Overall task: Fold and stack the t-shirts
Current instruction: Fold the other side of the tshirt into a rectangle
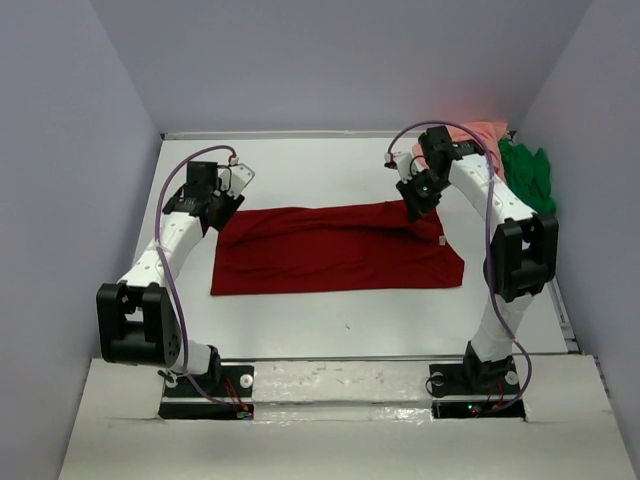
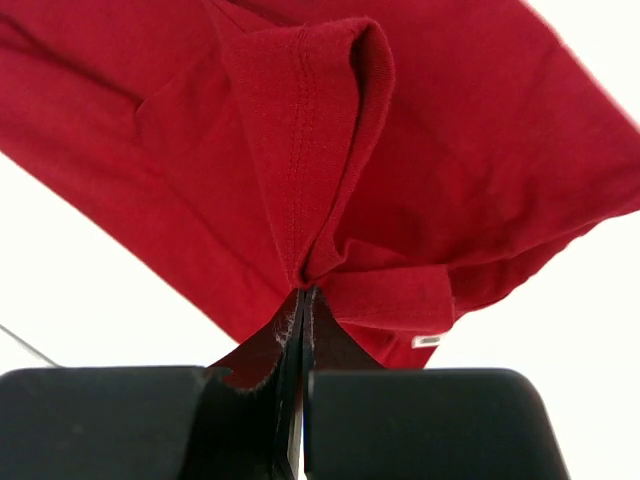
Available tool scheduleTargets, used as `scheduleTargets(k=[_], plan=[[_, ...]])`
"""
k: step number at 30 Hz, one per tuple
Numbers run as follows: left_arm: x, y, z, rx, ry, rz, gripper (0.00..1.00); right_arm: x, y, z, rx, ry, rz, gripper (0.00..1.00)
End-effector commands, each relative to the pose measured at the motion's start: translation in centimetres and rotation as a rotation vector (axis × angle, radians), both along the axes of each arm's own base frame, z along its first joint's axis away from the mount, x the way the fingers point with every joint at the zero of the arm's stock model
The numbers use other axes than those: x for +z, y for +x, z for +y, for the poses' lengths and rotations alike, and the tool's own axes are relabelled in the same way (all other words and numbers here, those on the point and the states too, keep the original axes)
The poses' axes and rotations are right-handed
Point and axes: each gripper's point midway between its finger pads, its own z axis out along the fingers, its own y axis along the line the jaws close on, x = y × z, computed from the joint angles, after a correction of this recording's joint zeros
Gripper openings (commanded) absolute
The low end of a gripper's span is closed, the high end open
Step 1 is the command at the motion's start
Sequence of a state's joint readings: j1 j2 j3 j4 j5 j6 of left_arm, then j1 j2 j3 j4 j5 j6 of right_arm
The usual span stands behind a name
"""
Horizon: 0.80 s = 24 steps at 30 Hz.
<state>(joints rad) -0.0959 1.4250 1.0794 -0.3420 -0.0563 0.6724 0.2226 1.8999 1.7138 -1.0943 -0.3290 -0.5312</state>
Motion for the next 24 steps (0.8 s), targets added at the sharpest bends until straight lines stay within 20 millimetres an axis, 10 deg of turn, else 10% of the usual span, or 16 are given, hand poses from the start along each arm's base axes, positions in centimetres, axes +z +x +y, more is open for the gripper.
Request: scheduleTargets(k=[1, 21, 24], plan=[[1.3, -0.6, 0.1, 0.003, -0.013, -0.034, 0.61, 1.0, -1.9, 0.4, 0.029, 0.0, 0.005, 0.0], [0.4, -1.6, -0.1, -0.008, -0.02, -0.017, 0.61, -3.6, -6.8, 0.6, 0.069, -0.056, 0.179, 0.0], [0.2, -1.7, -0.1, -0.008, -0.027, -0.015, 0.61, -4.8, -7.0, 0.4, 0.068, -0.068, 0.202, 0.3]])
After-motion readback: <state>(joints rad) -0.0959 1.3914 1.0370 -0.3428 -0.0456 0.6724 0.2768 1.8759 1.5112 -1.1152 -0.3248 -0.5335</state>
